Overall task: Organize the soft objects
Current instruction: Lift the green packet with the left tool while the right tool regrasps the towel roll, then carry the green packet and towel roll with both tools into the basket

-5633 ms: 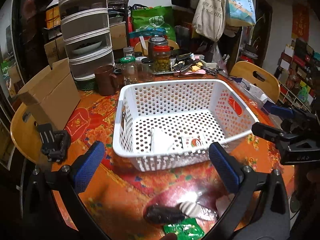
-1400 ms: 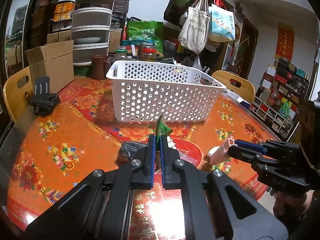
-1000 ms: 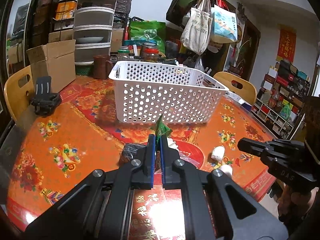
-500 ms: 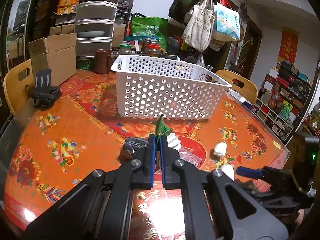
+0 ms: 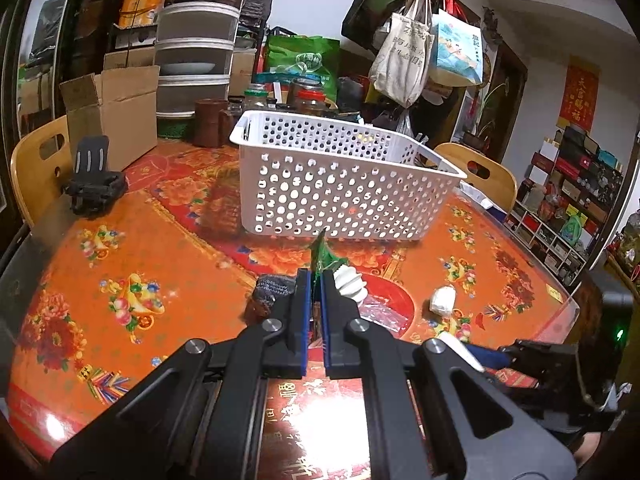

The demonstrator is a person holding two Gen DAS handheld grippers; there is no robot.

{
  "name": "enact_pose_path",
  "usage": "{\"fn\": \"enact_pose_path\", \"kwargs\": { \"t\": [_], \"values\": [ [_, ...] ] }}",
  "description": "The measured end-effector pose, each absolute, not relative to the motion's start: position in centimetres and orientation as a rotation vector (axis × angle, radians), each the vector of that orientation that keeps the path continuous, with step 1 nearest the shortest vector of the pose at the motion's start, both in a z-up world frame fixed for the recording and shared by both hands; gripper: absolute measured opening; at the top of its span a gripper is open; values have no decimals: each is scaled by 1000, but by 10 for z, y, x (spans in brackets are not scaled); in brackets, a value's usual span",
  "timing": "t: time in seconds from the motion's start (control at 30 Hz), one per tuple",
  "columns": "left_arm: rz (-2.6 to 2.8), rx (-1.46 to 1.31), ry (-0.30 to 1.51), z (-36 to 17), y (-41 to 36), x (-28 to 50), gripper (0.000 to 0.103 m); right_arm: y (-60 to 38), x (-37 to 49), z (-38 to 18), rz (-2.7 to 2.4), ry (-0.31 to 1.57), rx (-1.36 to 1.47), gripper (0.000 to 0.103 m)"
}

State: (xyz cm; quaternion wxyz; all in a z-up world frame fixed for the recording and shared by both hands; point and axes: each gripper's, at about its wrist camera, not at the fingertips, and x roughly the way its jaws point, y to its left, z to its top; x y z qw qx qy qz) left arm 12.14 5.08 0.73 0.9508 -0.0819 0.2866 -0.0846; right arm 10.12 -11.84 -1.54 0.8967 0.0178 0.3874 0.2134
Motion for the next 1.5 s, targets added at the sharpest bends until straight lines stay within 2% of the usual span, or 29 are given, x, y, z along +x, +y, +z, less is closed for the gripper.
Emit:
{"fn": "enact_pose_path", "kwargs": {
  "t": [0.37, 0.63, 0.83, 1.0, 1.2, 1.5],
  "values": [
    [-179, -126, 546, 35, 39, 126, 4, -133, 128, 52, 451, 674, 4, 29],
    [-198, -103, 492, 82, 33, 149, 4, -137, 176, 101, 445, 630, -27, 29],
    [-199, -70, 449, 125, 22, 183, 4, -134, 228, 129, 427, 640, -46, 29],
    [-192, -101, 484, 148, 21, 237, 4, -133, 278, 139, 390, 668, -38, 29],
    [-180, -146, 620, 141, 26, 320, 4, -127, 332, 125, 346, 758, -63, 29],
    [-138, -126, 835, 81, 11, 402, 4, -121, 385, 78, 300, 905, -103, 29]
  ]
}}
